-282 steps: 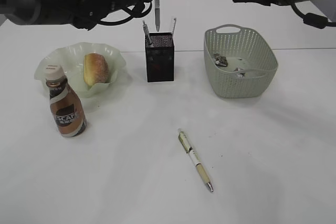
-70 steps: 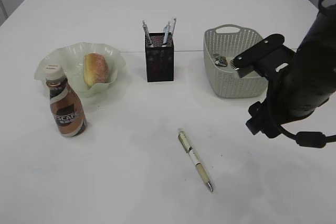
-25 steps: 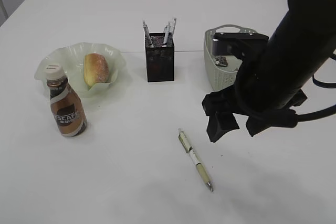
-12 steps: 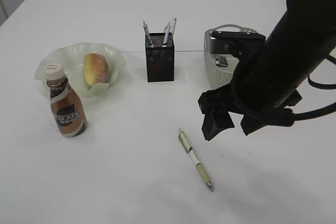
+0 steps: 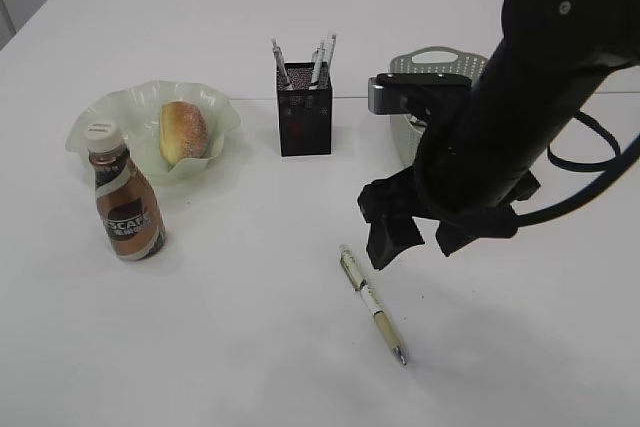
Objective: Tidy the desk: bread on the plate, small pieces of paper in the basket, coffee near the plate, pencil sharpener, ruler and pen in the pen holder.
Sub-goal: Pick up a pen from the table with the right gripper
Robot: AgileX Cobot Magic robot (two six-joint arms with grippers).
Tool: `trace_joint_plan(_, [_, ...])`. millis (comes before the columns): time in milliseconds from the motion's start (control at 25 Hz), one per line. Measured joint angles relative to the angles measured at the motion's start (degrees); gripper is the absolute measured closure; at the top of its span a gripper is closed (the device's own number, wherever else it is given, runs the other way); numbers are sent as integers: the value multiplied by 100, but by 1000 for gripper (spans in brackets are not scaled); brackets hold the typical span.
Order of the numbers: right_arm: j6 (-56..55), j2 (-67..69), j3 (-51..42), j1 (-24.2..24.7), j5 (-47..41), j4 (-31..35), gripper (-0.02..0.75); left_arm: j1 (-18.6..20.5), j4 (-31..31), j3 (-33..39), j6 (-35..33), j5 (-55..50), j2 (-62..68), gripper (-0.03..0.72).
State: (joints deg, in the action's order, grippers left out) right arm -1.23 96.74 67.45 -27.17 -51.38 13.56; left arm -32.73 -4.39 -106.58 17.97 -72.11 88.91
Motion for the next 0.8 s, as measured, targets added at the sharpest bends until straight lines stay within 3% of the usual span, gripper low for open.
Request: trace_joint_plan(800, [123, 1472, 1801, -100, -948, -276, 155, 0, -36, 0, -46, -8, 0, 391])
